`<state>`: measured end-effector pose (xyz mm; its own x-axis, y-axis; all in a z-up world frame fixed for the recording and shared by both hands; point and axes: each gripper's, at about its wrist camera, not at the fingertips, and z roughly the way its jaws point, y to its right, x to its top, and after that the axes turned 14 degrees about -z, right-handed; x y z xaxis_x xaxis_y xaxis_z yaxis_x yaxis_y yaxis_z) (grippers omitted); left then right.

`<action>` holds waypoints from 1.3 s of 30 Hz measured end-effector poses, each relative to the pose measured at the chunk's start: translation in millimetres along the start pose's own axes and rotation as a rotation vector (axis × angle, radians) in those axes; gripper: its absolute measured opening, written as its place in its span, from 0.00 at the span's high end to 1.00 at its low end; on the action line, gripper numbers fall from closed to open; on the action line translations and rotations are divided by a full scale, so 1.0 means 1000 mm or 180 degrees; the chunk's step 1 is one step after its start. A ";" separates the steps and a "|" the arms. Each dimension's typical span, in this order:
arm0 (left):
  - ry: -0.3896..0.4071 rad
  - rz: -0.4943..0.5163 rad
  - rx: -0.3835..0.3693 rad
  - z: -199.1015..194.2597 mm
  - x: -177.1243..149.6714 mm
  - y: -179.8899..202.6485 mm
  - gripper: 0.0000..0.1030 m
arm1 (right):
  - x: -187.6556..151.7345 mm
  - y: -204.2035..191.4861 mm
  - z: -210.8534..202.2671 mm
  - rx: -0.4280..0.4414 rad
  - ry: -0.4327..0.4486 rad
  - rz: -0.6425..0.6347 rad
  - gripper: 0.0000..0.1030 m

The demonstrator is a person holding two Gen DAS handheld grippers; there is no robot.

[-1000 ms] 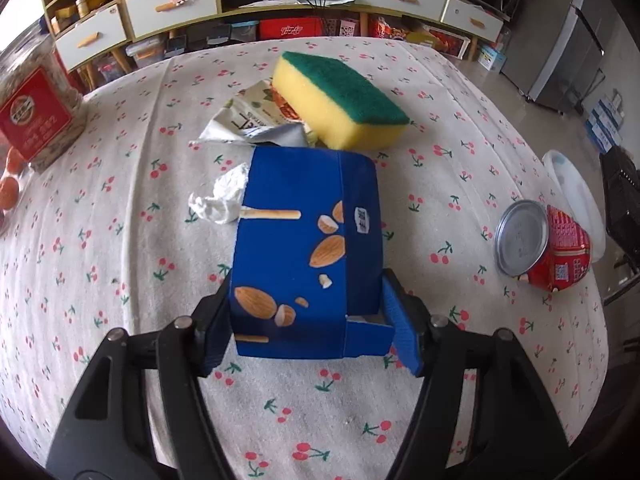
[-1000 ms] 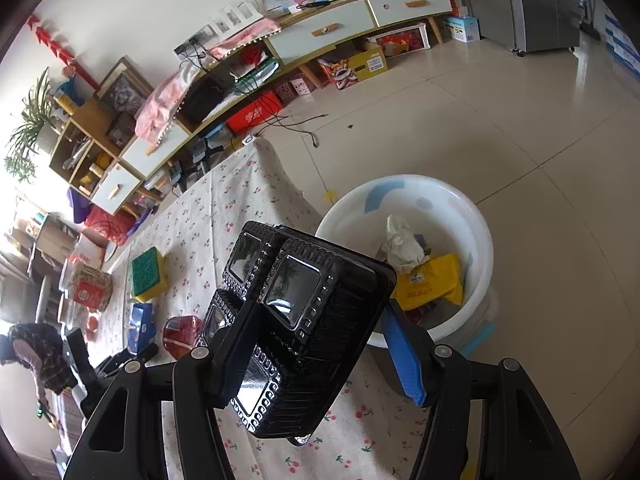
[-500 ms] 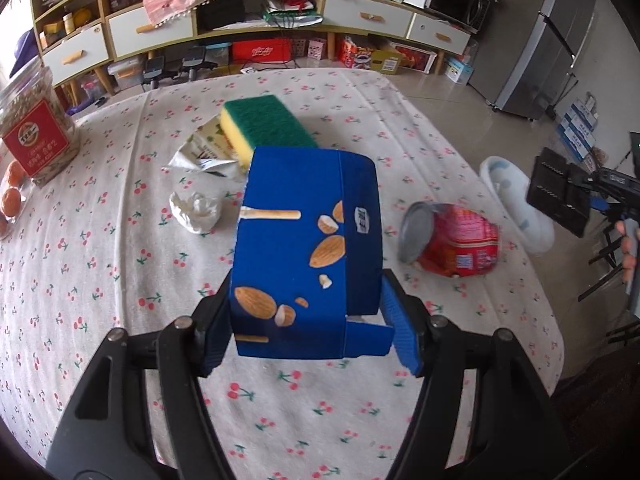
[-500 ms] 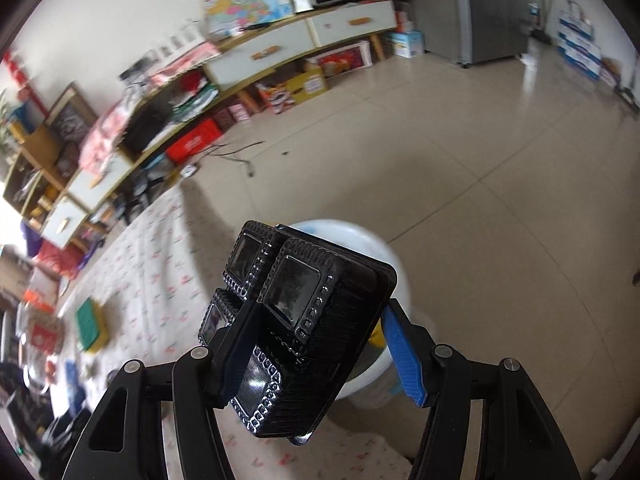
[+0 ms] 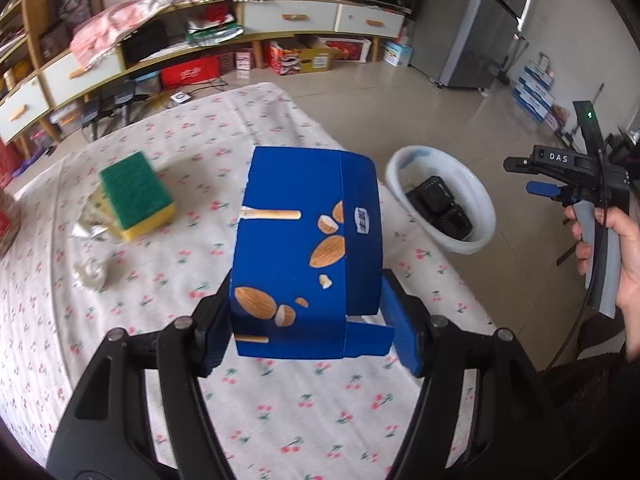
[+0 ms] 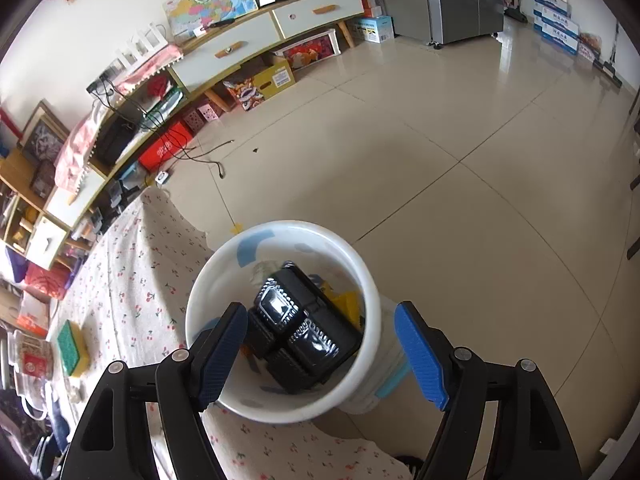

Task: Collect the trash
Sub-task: 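Drop the black tray into the bin with the right tool while the left tool carries the blue box, then open the left tool over the bin to drop the blue box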

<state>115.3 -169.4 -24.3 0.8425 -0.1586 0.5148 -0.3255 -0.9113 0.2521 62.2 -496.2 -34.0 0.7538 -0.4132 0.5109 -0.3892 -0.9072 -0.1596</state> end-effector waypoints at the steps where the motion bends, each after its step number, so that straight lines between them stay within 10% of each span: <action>1: -0.0030 0.0047 -0.0016 0.005 0.002 0.009 0.34 | -0.002 0.004 -0.004 0.0014 0.0014 0.0013 0.25; 19: -0.0284 0.0558 -0.0123 0.093 0.018 0.130 0.33 | -0.037 0.082 -0.038 0.0014 0.0141 0.0411 0.22; 39: -0.0132 0.0291 -0.0123 0.061 0.025 0.104 0.15 | -0.033 0.061 -0.042 0.0132 0.0178 0.0215 0.22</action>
<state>128.7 -291.2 -35.9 0.8254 -0.2565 0.5029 -0.4173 -0.8772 0.2374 -9.0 -534.9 -25.3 0.6955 -0.4696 0.5439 -0.4150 -0.8804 -0.2296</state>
